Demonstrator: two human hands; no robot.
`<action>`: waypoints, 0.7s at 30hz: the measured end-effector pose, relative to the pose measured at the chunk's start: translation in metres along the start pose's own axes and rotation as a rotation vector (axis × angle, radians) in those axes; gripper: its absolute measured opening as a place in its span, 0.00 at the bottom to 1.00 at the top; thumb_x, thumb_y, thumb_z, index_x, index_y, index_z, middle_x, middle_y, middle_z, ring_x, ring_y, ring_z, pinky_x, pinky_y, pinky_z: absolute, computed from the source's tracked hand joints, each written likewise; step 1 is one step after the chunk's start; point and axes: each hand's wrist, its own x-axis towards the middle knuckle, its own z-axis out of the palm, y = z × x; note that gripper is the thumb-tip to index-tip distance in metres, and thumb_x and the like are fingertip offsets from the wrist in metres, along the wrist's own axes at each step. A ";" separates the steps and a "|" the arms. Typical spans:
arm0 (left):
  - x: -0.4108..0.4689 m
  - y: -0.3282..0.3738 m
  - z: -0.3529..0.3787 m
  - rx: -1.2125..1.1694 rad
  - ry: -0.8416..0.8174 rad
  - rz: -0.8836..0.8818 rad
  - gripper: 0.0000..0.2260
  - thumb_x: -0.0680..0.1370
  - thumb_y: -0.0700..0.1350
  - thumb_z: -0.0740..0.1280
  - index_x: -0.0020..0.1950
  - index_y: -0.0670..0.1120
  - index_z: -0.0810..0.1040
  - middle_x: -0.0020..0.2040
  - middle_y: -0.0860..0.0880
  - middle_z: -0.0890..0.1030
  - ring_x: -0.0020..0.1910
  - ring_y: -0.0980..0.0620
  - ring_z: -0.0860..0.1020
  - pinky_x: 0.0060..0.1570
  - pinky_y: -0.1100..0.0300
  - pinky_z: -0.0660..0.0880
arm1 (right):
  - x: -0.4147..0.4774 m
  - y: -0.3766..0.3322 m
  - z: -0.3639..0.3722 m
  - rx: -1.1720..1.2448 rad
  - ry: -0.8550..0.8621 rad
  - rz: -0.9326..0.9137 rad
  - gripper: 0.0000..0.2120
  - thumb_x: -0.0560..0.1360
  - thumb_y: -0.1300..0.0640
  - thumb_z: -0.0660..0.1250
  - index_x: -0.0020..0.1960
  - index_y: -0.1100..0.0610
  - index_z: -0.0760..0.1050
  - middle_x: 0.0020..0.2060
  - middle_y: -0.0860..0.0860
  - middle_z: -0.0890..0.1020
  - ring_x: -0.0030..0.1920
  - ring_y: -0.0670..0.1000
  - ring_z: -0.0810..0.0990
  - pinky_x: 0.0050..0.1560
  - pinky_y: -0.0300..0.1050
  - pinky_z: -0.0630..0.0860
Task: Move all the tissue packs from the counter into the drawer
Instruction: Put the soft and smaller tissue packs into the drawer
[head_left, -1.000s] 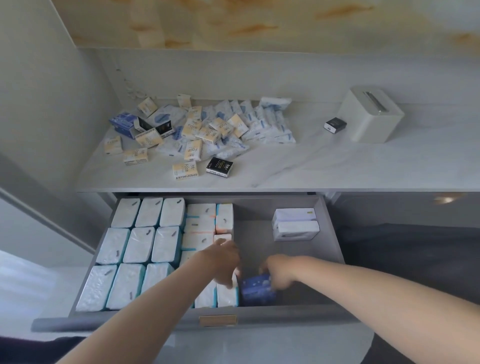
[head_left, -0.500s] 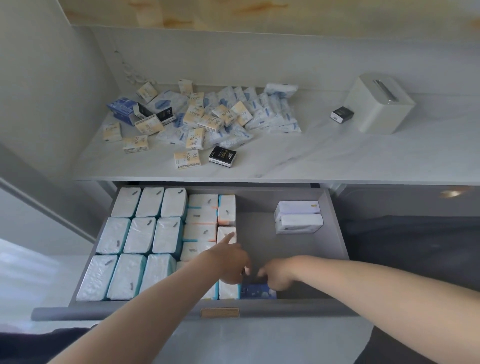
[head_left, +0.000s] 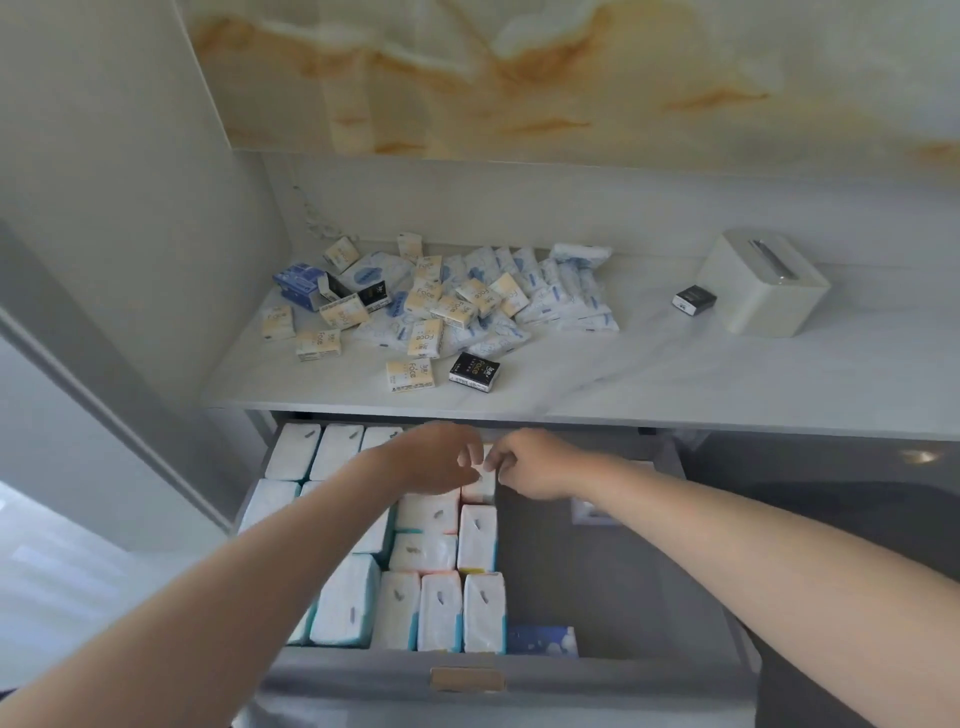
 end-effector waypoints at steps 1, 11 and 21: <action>0.002 -0.007 -0.016 0.045 0.027 -0.012 0.08 0.78 0.50 0.66 0.56 0.54 0.76 0.53 0.56 0.80 0.55 0.53 0.78 0.54 0.60 0.72 | 0.007 -0.010 -0.010 0.034 0.042 -0.017 0.13 0.77 0.60 0.60 0.56 0.53 0.81 0.44 0.44 0.80 0.48 0.49 0.78 0.42 0.36 0.71; 0.012 -0.104 -0.136 0.063 0.311 -0.292 0.17 0.79 0.48 0.64 0.68 0.52 0.70 0.59 0.50 0.79 0.59 0.47 0.76 0.59 0.52 0.73 | 0.111 -0.104 -0.070 0.088 0.269 -0.141 0.13 0.77 0.62 0.60 0.55 0.50 0.80 0.54 0.47 0.76 0.57 0.51 0.77 0.54 0.43 0.74; 0.056 -0.217 -0.164 -0.167 0.541 -0.578 0.26 0.78 0.44 0.63 0.75 0.46 0.62 0.69 0.39 0.66 0.69 0.37 0.67 0.65 0.48 0.68 | 0.250 -0.189 -0.068 -0.117 0.300 -0.197 0.30 0.74 0.54 0.69 0.74 0.50 0.64 0.68 0.56 0.69 0.65 0.59 0.73 0.60 0.48 0.73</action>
